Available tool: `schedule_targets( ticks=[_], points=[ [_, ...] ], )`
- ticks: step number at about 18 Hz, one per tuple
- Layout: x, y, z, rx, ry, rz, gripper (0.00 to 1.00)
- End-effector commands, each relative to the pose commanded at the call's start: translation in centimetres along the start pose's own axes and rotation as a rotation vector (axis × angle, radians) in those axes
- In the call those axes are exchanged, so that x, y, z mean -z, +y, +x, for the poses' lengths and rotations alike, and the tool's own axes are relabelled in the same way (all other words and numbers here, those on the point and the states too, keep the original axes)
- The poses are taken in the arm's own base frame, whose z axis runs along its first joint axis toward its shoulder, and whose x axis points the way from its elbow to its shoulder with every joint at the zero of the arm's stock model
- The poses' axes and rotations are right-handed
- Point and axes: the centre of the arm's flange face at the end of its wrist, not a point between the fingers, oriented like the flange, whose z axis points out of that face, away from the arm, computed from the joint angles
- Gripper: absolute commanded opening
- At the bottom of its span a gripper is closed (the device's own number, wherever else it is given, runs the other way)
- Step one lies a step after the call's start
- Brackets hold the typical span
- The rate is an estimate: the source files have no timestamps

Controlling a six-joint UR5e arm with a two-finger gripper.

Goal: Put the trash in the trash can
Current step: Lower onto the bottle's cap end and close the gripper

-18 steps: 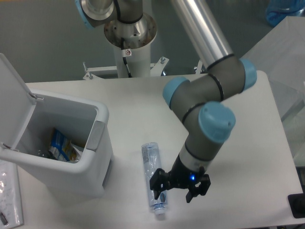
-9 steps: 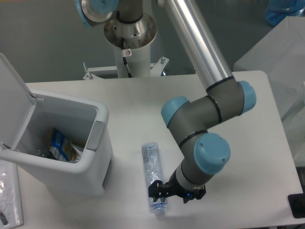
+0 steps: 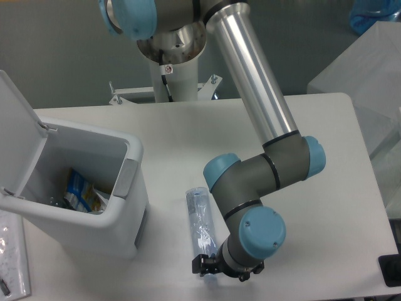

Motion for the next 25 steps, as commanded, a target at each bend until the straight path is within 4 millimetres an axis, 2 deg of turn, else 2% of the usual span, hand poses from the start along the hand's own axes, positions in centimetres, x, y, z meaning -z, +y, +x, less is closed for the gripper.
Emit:
schedule_targets(
  ticks=[5, 6, 16, 22, 25],
  points=[
    [-1.4, 0.1, 0.3, -0.012, -0.015, -0.025, 1.00],
    [-1.8, 0.1, 0.4, -0.015, -0.026, -0.037, 0.97],
    [-2.0, 0.1, 1.4, -0.023, -0.035, -0.046, 0.27],
    [-1.6, 0.2, 1.6, -0.024, -0.039, -0.044, 0.03],
    [-0.7, 0.2, 2.3, -0.031, -0.040, -0.034, 0.00]
  ],
)
